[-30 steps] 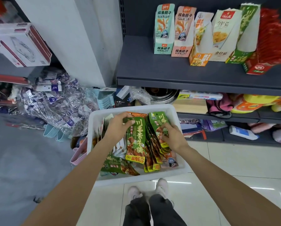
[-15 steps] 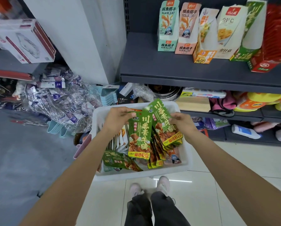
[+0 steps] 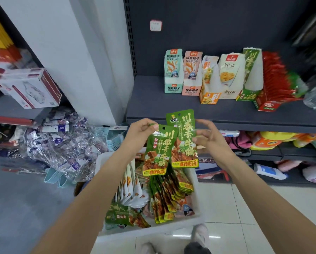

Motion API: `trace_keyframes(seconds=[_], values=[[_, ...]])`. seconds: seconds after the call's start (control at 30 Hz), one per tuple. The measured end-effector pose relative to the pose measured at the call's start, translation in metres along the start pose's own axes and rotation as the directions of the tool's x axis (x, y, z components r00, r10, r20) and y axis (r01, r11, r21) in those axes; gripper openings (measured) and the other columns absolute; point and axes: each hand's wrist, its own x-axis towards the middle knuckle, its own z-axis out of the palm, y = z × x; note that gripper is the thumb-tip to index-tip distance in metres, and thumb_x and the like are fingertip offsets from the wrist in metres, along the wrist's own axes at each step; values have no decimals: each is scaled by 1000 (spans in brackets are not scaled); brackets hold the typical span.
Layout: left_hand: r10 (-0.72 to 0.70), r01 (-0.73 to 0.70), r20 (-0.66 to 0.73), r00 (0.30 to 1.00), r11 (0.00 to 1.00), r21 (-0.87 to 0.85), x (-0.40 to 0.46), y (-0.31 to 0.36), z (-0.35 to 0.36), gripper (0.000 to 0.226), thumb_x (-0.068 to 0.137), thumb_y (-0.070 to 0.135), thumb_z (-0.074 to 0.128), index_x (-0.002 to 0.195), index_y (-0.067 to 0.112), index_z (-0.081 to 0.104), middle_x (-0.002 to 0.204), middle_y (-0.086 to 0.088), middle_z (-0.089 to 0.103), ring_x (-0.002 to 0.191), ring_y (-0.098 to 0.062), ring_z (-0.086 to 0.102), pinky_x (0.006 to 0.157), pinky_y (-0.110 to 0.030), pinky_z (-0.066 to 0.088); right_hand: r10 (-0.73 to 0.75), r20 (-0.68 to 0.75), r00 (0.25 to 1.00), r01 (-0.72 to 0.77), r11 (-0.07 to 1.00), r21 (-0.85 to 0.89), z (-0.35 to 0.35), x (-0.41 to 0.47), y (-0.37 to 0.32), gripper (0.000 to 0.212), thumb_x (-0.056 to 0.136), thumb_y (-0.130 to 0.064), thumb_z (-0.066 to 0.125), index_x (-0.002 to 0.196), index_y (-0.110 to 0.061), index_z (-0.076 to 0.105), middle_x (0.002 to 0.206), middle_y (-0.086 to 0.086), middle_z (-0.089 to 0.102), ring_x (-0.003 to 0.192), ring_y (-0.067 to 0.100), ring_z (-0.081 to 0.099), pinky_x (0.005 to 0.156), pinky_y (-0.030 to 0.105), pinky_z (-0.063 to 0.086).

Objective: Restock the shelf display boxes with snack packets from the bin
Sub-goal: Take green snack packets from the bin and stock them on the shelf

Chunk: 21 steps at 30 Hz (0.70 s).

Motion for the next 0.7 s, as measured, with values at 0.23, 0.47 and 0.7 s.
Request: trace_keyframes(seconds=[0.23, 0.47, 0.7], values=[[33, -34, 19, 999, 999, 24, 43, 50, 78, 8, 88, 17, 63, 83, 21, 66, 81, 7, 65, 79, -3, 59, 84, -21, 44, -117, 66, 991, 125, 982, -141, -81, 31, -20, 57, 89, 5, 56, 130, -34, 48, 83, 2, 54, 83, 15, 54, 73, 30, 47], [91, -91, -2, 996, 993, 71, 89, 95, 186, 4, 87, 14, 64, 89, 15, 67, 86, 10, 64, 79, 4, 57, 71, -5, 43, -266, -42, 963, 250, 941, -227, -189, 80, -44, 14, 88, -23, 66, 74, -27, 66, 69, -11, 62, 70, 13, 57, 71, 44, 49], [178, -183, 45, 983, 968, 169, 131, 133, 261, 6, 87, 13, 64, 87, 18, 67, 86, 8, 65, 78, 0, 57, 68, -7, 43, -297, -140, 944, 251, 928, -274, -283, 113, -58, 18, 87, -10, 66, 89, -27, 62, 81, 7, 63, 78, 27, 61, 61, 39, 57]])
